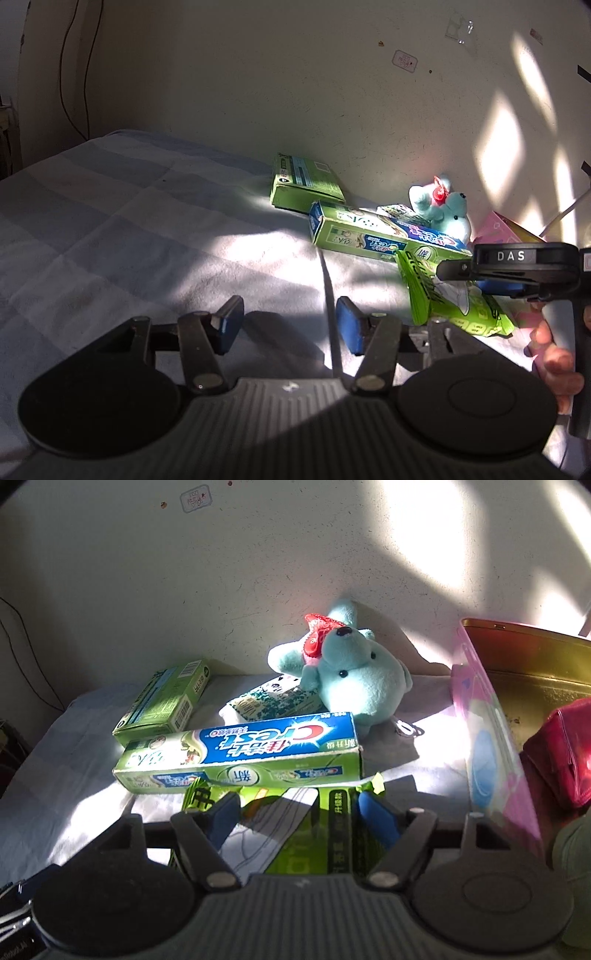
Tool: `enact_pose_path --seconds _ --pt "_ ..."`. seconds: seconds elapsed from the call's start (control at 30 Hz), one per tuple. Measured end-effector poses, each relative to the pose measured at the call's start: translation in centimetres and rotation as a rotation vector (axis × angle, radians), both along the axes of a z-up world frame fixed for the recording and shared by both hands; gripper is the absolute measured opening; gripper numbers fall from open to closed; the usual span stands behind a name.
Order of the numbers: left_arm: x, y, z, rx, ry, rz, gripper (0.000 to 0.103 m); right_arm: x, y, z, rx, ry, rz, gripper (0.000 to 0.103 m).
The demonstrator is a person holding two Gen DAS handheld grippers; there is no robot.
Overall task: Organize objects
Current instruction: 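Grasp the green tissue pack with the left gripper, then carry the green tissue pack into the pink tin and release it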
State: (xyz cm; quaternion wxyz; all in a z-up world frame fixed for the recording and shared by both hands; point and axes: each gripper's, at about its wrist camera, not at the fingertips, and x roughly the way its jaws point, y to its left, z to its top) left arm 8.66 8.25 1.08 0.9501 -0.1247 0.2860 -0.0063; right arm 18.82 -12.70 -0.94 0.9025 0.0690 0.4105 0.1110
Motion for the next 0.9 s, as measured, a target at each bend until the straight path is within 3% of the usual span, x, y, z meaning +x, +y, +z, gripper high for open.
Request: enact_pose_path --seconds 0.13,0.23,0.4,0.47,0.57,0.63,0.67,0.7,0.77,0.9 --pt "-0.1 0.7 0.4 -0.033 -0.032 0.012 0.057 -4.4 2.7 -0.2 -0.048 -0.087 0.185 0.073" --pt "0.5 1.0 0.5 -0.067 -0.014 -0.011 0.057 -6.4 3.2 -0.1 -0.032 -0.116 0.25 0.075" --pt "2.5 0.4 0.8 -0.099 0.028 -0.098 0.057 -8.8 2.3 0.1 0.006 -0.151 0.241 0.08" --pt "3.4 -0.3 0.6 -0.088 0.047 -0.134 0.059 -9.1 2.2 -0.2 -0.021 -0.163 0.232 0.091" --pt "4.4 -1.9 -0.1 -0.086 0.085 -0.207 0.059 -8.7 2.6 -1.3 -0.077 -0.13 0.225 0.092" --pt "4.1 -2.6 -0.3 -0.075 0.067 -0.229 0.058 -8.9 2.8 -1.7 -0.08 -0.154 0.227 0.088" --pt "3.8 -2.8 -0.3 -0.065 0.059 -0.239 0.043 -9.1 3.2 -1.7 -0.095 -0.163 0.241 0.08" --pt "3.4 -2.8 -0.1 -0.116 0.069 -0.279 0.04 -9.4 3.5 -1.6 -0.087 -0.166 0.261 0.061" --pt "2.5 -3.0 0.5 -0.117 0.087 -0.258 0.037 -10.4 3.7 -1.0 -0.098 -0.196 0.268 0.06" --pt "-0.1 -4.7 3.5 -0.079 0.009 -0.284 0.036 -13.6 3.0 1.1 -0.141 -0.324 0.267 0.06"
